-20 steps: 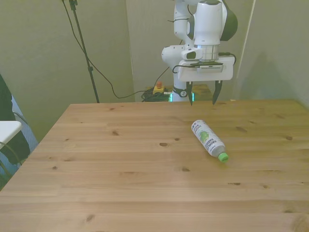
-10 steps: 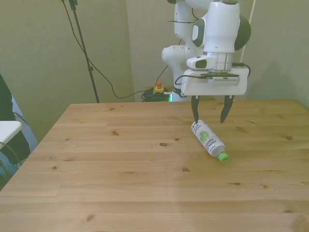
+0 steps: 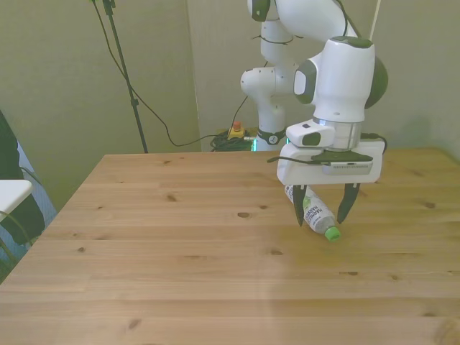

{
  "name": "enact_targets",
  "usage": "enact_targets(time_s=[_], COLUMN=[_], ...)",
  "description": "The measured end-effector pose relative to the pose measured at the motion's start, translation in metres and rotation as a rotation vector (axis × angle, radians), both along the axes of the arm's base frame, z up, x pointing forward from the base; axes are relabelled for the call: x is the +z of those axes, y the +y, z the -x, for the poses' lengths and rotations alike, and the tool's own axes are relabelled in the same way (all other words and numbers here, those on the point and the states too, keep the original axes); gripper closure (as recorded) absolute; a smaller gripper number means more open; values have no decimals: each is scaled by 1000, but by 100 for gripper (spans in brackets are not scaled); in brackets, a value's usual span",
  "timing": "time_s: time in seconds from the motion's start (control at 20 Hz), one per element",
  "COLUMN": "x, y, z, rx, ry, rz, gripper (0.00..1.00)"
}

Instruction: Stand the water bottle

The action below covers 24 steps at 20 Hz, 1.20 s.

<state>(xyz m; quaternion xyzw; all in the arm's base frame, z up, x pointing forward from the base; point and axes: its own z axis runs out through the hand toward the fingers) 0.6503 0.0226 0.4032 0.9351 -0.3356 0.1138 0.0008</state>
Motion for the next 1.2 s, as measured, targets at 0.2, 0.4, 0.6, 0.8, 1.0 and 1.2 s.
enact_targets(time_s=[0.2,0.4,0.6,0.8,1.0,1.2], x=[-12,-21,-31,-36,-39,-43], y=[12,21,20,18,21,19], z=[-8,-8,-9,-9,-6,-5], rx=[14,26,24,18,10,1], ry=[12,27,44,54,76,84], rz=[-10,-12,-9,-11,-25,-34], gripper=[0,0,0,100,100,100])
